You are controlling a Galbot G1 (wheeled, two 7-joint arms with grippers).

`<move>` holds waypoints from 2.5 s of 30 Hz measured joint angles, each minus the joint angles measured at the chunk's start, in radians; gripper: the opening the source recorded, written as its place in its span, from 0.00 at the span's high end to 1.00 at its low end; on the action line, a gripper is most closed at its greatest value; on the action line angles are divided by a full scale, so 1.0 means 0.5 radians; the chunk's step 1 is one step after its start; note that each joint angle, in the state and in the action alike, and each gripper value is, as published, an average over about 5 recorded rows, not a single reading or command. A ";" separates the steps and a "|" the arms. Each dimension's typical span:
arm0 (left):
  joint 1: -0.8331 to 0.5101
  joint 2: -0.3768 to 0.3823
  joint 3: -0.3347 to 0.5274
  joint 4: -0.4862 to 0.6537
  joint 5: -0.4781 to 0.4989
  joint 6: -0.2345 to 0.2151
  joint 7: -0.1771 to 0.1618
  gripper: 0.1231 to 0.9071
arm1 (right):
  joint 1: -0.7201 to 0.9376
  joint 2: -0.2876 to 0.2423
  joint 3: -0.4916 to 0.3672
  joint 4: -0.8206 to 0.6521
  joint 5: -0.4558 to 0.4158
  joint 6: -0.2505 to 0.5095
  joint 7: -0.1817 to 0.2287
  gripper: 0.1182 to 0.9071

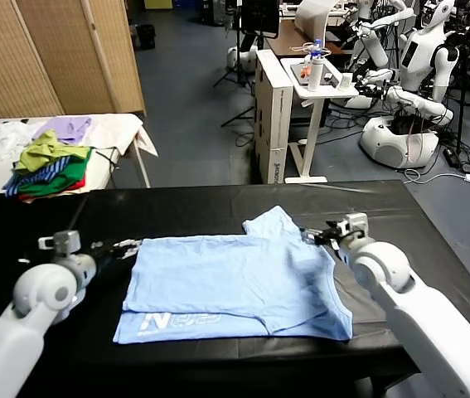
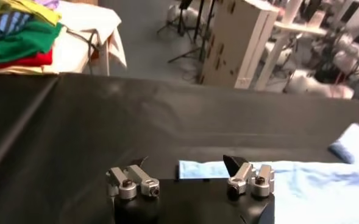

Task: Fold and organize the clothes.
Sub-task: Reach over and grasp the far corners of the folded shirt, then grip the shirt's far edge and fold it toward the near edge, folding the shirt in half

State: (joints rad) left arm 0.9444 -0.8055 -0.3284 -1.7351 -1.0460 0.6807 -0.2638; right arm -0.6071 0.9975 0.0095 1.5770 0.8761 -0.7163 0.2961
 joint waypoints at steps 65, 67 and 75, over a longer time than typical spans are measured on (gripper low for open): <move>0.183 0.036 -0.097 -0.142 0.052 -0.013 0.122 0.97 | -0.228 -0.079 0.152 0.191 -0.130 0.228 -0.212 0.97; 0.237 0.042 -0.137 -0.209 0.054 -0.014 0.121 0.97 | -0.293 -0.118 0.196 0.274 -0.115 0.207 -0.206 0.97; 0.510 0.015 -0.307 -0.527 0.116 -0.010 0.110 0.97 | -0.580 -0.267 0.377 0.629 -0.088 0.089 -0.173 0.97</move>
State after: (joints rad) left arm 1.1996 -0.7982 -0.4820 -1.9987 -0.9879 0.6756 -0.2090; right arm -0.8972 0.8642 0.1981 1.8917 0.8319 -0.6718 0.2099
